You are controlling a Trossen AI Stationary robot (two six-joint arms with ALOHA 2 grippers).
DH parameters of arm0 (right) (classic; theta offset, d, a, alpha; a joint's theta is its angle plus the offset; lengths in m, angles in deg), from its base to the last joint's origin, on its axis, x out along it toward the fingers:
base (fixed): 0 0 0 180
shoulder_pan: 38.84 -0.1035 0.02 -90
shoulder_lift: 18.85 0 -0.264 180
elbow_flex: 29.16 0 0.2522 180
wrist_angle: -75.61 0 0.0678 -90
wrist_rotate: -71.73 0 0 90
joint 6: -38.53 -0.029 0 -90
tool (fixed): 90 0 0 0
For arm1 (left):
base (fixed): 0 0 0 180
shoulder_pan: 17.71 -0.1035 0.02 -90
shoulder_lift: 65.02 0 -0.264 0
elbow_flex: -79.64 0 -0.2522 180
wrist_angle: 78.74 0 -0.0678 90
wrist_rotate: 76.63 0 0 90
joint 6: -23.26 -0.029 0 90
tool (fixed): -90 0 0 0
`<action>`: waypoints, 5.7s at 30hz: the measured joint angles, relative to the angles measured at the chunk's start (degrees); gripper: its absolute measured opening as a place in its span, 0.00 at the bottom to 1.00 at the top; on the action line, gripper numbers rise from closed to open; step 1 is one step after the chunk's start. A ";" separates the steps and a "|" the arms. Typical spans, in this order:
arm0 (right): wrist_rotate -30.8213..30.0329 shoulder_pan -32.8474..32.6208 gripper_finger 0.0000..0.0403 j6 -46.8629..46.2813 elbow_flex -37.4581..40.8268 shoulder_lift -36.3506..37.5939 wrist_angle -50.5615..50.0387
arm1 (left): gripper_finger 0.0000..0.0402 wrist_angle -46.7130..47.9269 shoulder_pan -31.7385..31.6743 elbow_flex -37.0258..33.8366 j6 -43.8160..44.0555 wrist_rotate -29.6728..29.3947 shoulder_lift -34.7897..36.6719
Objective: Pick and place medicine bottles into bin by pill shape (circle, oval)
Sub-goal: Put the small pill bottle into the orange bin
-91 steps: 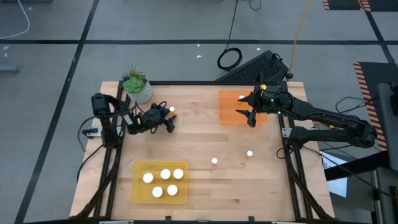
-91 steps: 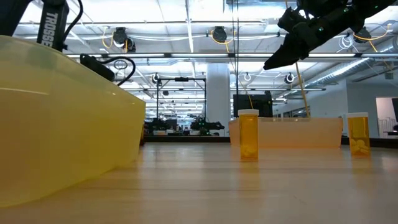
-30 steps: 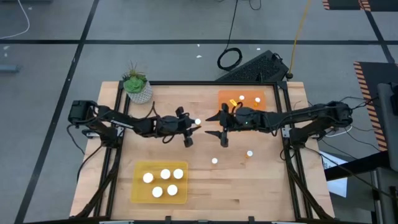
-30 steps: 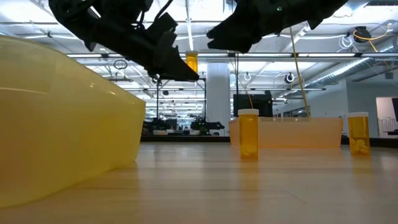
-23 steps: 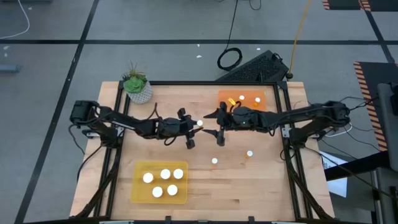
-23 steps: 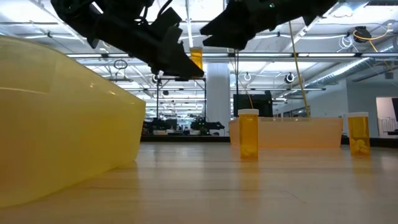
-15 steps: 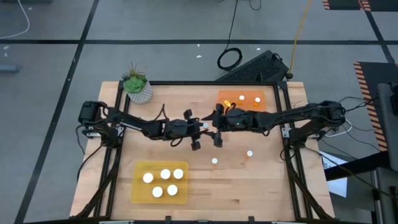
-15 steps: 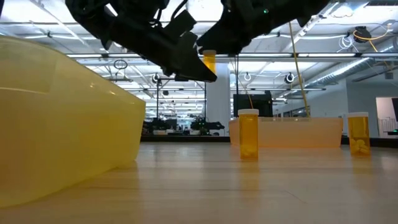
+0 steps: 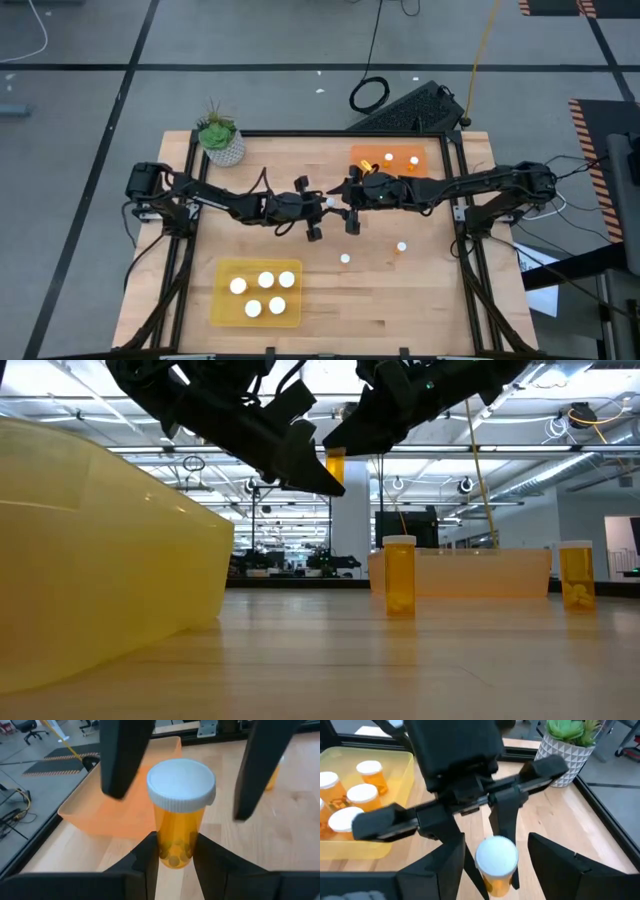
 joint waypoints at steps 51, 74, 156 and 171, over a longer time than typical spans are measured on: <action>0.17 0.64 0.30 2.21 0.07 1.66 -1.20 | 0.63 4.38 -0.35 -0.07 6.14 -0.06 0.07; 0.12 25.41 0.31 4.03 3.61 6.34 -10.14 | 0.62 7.34 -0.24 -0.09 8.59 0.02 0.07; 5.99 28.27 0.50 -7.54 17.84 14.80 -1.18 | 0.62 5.59 0.96 -0.06 9.81 1.53 0.02; 7.38 1.31 0.50 -10.18 17.84 19.56 -7.70 | 0.62 11.01 2.75 -0.02 10.69 -0.16 0.02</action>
